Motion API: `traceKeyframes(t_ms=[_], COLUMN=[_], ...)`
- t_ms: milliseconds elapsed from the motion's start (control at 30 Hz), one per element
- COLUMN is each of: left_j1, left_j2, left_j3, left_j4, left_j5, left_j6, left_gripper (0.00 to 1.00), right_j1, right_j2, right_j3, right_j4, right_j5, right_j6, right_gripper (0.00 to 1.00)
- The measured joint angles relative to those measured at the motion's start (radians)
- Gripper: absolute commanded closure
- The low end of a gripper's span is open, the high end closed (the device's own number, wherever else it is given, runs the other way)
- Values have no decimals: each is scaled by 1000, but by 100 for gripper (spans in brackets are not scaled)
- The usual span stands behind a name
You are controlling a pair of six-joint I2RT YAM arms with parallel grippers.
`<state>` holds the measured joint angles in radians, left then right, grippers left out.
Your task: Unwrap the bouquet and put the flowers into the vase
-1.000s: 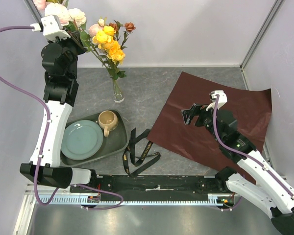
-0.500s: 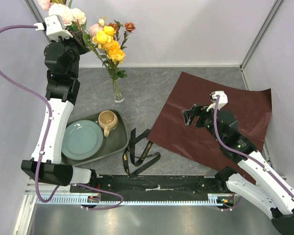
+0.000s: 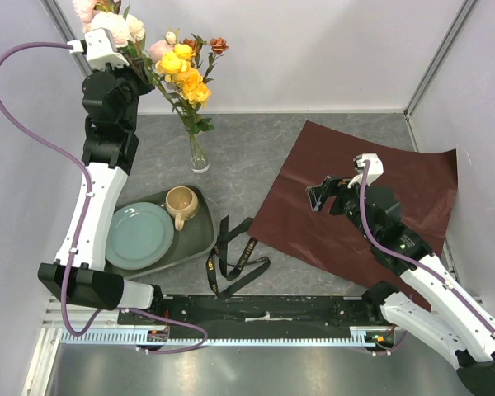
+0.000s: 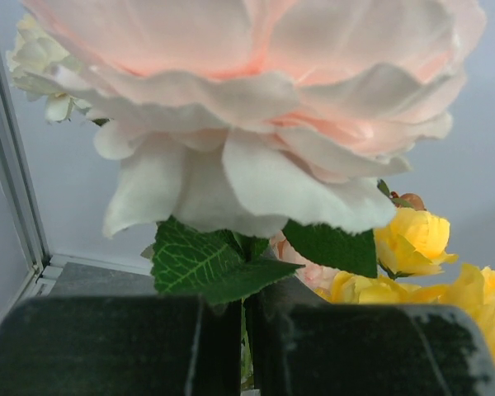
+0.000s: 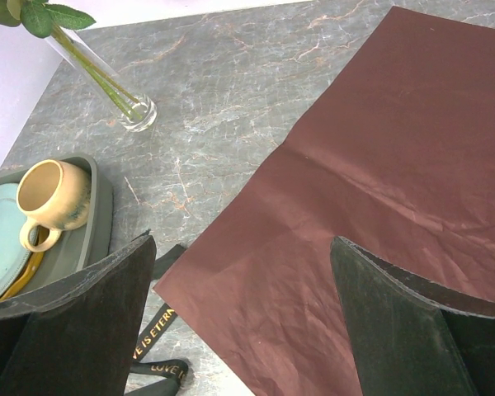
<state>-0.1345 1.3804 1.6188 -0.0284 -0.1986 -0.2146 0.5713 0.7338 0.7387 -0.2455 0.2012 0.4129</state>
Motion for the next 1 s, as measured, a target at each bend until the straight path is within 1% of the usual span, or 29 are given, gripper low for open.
traceKeyframes(t_ms=[133,600,700,833,1000], left_j1=[0,0,0,1,1], left_j2=[1,38,63,108,128], left_j3=[-38,-42,-37,9,34], left_j4=[0,12,27,27,18], left_j5=[0,45,50,65,81], left_j6=[18,38,44,56,70], left_gripper=[98,98,98,98,98], right_j1=[0,0,0,0,0], right_j2=[0,0,0,0,1], right_j3=[0,0,0,0,0], right_j4=[-4,-4,-4,-4,-4], right_j5=[0,0,0,0,1], right_j6=[2,3,3,3,3], right_gripper=[7,7,7,6,6])
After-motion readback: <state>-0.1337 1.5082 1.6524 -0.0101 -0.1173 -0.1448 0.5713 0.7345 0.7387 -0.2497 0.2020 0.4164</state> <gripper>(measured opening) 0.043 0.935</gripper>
